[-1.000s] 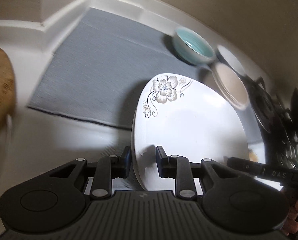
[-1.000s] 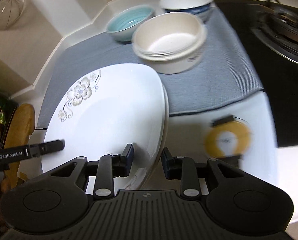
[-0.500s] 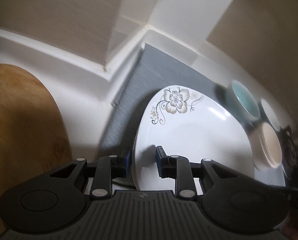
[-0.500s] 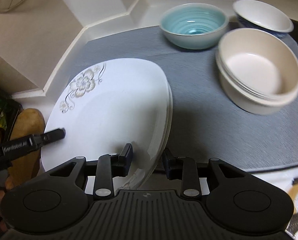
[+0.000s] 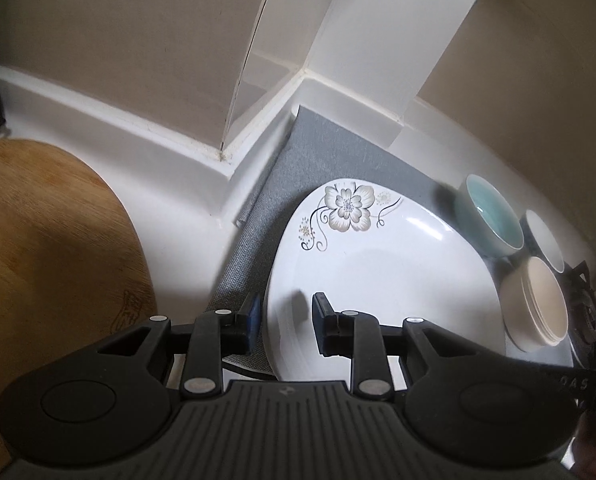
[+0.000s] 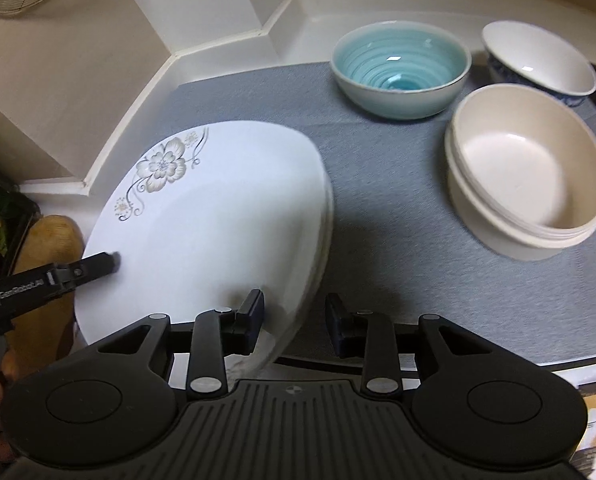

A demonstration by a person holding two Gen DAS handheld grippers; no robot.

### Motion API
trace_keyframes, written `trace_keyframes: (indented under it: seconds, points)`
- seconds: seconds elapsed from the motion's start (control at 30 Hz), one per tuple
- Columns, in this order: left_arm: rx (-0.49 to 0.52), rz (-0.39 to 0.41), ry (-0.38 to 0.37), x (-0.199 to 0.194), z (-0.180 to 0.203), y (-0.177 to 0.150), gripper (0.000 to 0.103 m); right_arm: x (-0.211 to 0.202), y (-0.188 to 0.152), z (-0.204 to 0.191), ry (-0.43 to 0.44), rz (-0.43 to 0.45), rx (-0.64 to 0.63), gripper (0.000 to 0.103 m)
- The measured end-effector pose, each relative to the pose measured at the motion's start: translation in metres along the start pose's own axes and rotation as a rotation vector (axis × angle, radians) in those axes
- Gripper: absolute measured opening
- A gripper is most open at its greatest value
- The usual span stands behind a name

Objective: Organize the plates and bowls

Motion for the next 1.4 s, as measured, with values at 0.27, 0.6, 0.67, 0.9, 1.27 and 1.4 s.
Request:
trace_keyframes:
  seconds: [0.27, 0.6, 0.67, 0.9, 1.27, 1.4]
  points:
    - [0.055, 0.073, 0.088, -0.026, 0.019, -0.012, 0.033, -0.034, -0.006, 0.015, -0.045, 0.096, -0.043, 0.036]
    - [0.078, 0.12, 0.136, -0.058, 0.082, -0.051, 0.033, -0.098, -0.004, 0.054, -0.015, 0.259, -0.108, 0.036]
    - [0.107, 0.119, 0.135, -0.06, 0.097, -0.061, 0.033, -0.11, -0.001, 0.073, -0.015, 0.294, -0.074, 0.036]
    - [0.155, 0.141, 0.176, -0.076, 0.123, -0.084, 0.033, -0.124, 0.008, 0.157, -0.079, 0.368, 0.117, 0.038]
    - [0.155, 0.152, 0.259, -0.097, 0.136, -0.125, 0.033, -0.085, 0.023, 0.201, -0.023, 0.268, 0.2, 0.039]
    - [0.136, 0.16, 0.292, -0.106, 0.133, -0.134, 0.033, -0.075, 0.025, 0.201, -0.005, 0.239, 0.205, 0.039]
Point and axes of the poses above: each gripper's, at about its wrist camera, not at the fingertips, and x roughly the way its jaws point, z to its right, y to its top, the point moved 7 cm from there along x, roughly the way its jaws point, and after that the axes turned 11 degrees about -z, right-handed, at the moved point
